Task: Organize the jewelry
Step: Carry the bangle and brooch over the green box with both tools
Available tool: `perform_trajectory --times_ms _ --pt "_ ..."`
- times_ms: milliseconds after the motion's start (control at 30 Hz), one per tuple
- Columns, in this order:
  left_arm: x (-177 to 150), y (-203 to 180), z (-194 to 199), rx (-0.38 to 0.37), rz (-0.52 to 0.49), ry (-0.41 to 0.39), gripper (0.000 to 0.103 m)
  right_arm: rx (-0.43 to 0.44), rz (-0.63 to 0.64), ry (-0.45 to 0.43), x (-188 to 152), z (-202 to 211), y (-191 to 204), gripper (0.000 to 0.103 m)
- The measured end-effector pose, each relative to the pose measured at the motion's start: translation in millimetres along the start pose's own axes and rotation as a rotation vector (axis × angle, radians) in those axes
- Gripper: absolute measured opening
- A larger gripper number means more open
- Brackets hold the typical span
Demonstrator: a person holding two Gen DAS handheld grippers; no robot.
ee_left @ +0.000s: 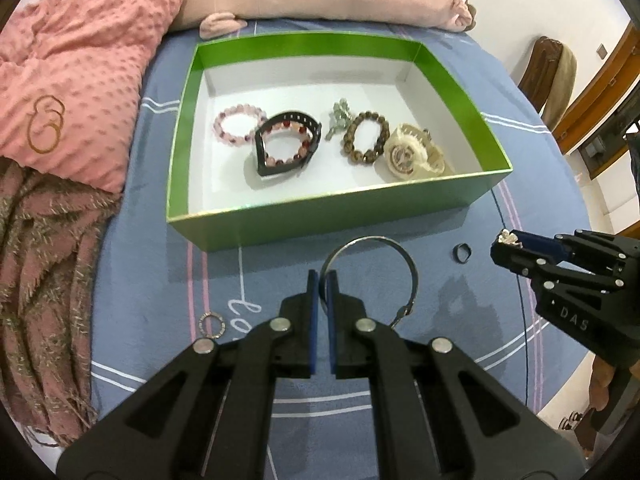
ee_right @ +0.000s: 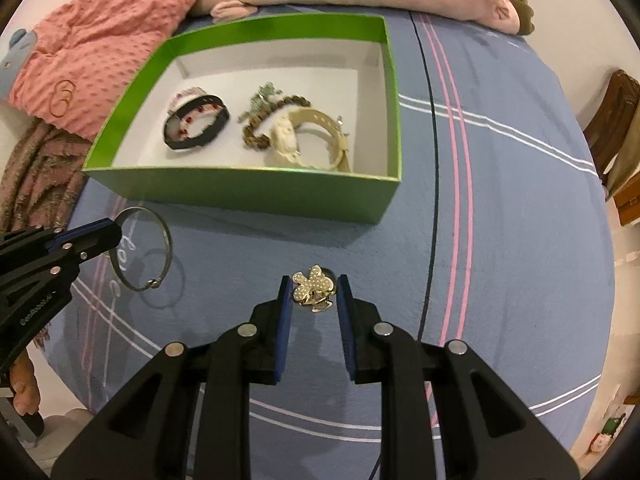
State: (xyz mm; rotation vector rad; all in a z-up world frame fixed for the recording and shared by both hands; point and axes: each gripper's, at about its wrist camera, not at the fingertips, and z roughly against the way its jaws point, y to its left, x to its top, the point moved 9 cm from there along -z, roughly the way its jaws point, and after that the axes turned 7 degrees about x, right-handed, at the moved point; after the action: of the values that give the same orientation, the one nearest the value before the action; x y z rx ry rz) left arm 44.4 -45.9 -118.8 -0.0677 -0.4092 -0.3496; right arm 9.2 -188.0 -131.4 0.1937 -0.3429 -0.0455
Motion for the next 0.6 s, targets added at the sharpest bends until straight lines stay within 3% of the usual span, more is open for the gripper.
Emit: perform_trajectory --times_ms 333,600 --pt "20.7 -1.6 20.9 -0.008 0.006 -0.065 0.004 0.055 0.035 -0.071 28.3 17.2 17.6 0.022" --pt "63.1 14.3 35.6 0.000 0.030 -0.133 0.004 0.064 0.077 -0.172 84.7 41.7 25.1 0.022"
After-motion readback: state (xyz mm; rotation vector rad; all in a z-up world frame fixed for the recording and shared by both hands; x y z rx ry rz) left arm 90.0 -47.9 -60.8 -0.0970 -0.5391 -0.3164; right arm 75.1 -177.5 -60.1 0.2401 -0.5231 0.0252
